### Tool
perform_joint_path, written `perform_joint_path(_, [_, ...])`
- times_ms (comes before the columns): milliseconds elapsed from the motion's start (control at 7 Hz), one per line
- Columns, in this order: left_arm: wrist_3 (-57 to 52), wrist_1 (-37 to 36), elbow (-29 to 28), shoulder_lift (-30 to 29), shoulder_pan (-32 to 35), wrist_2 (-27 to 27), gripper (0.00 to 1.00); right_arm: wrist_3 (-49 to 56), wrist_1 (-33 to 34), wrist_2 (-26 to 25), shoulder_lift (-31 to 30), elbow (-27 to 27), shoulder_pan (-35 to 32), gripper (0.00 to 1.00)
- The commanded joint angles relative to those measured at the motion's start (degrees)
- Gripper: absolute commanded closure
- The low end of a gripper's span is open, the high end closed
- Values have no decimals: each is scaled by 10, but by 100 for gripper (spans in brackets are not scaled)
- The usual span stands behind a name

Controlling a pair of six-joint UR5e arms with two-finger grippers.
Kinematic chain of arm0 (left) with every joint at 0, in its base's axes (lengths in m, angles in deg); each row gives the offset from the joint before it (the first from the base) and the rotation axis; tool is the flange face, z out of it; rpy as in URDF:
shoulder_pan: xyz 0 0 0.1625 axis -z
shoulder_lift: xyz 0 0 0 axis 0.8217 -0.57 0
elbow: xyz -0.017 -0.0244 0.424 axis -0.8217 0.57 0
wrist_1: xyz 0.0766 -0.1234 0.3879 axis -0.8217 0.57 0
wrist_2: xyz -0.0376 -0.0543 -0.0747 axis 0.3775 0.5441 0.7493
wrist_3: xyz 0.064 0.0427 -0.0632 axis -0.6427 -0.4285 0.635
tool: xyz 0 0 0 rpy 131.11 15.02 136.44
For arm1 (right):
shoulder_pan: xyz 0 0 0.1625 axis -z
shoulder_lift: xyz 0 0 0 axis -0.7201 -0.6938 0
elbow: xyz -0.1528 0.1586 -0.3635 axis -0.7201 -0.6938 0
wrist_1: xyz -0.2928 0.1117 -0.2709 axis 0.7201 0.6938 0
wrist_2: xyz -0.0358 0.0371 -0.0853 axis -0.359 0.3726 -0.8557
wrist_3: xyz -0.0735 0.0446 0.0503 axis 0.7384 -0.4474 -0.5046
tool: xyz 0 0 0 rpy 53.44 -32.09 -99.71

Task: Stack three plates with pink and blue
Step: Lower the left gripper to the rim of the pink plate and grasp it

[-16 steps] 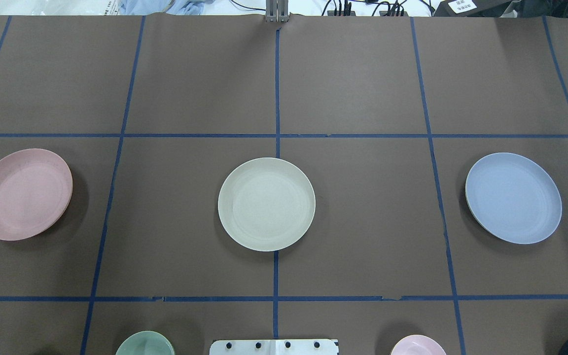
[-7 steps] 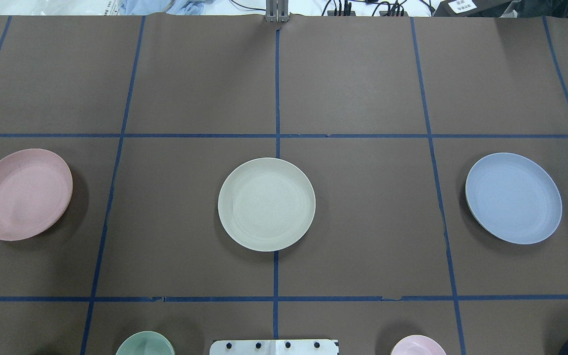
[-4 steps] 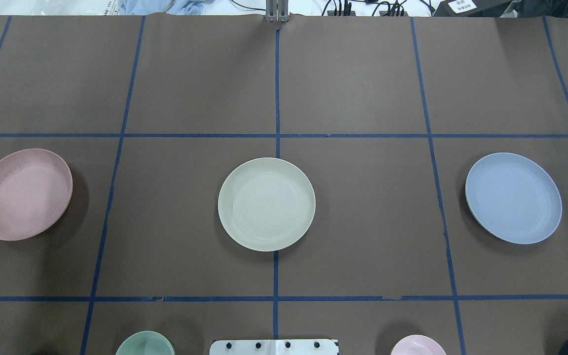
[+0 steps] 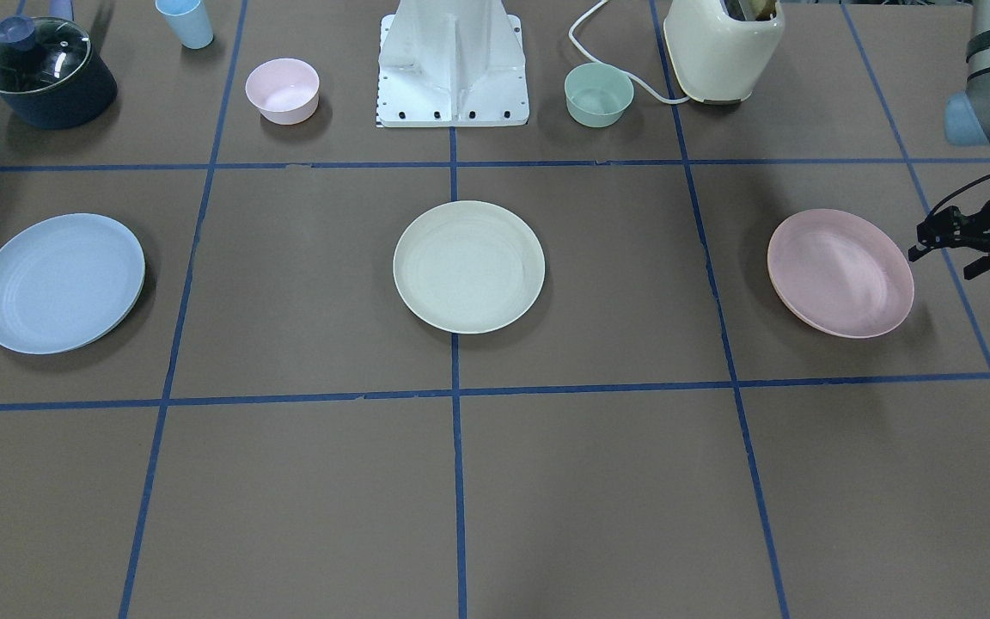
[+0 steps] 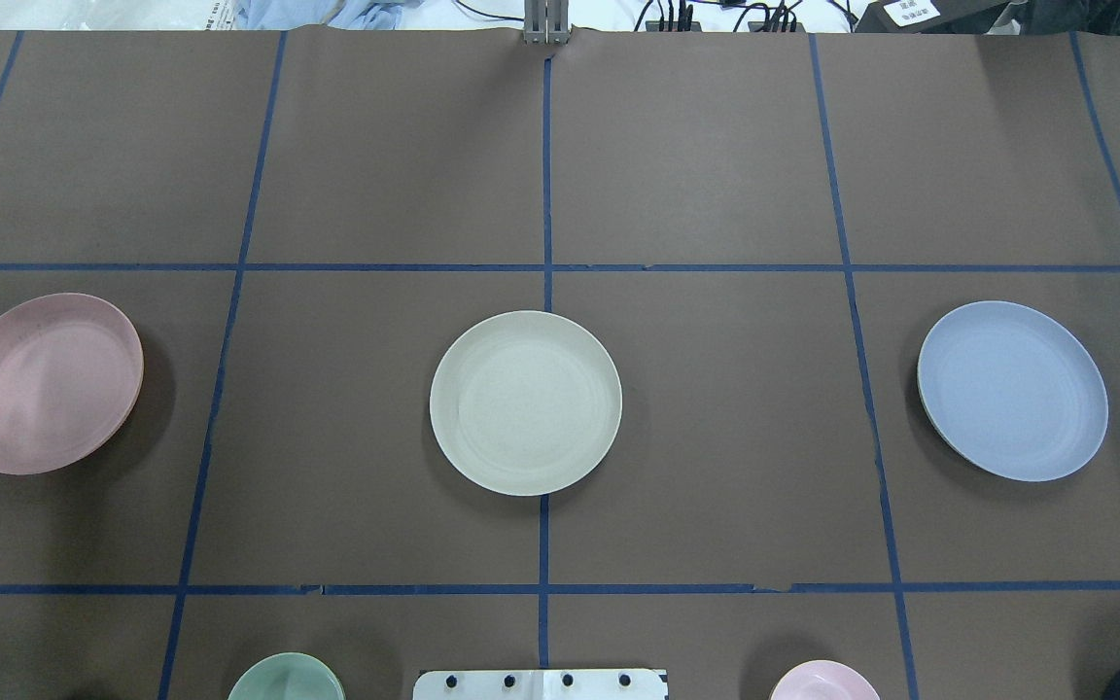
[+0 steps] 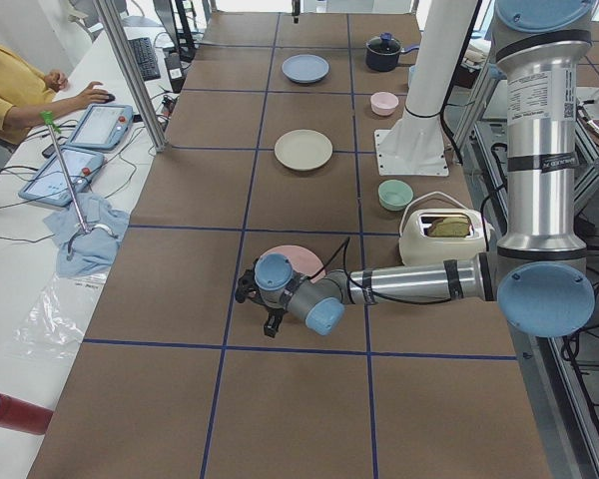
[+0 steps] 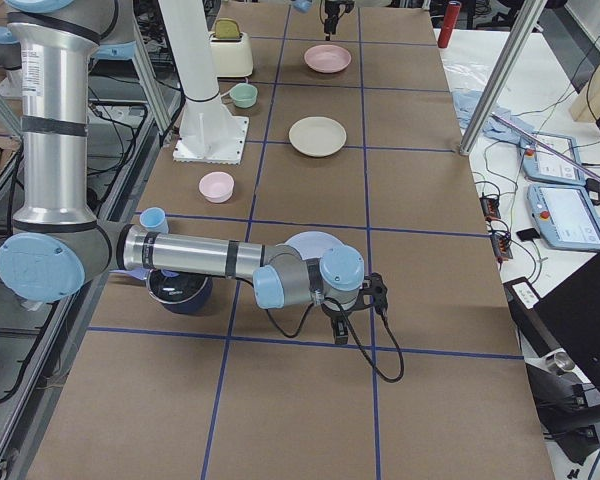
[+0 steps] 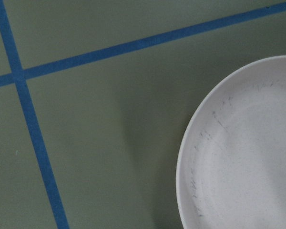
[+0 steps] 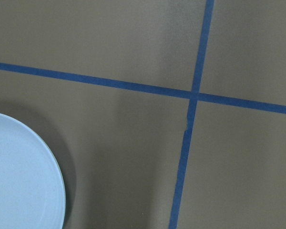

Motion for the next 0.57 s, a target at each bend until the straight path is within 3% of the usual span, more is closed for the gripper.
perform_joint_path(0, [57,-1,-14,-30,-49,0,3,-1,-1,-1,0,0,8,0])
perform_joint_path(143, [60,1,-23,-32,-57,0,19,0,-1,-1,0,0,8,0])
perform_joint_path(286, [61,1,-24,-32,-57,4,99,-1,-1,-1,0,0,8,0])
perform_joint_path(429, [63,-1,-27,-31,-57,5,100,-1,-1,0,0,0,8,0])
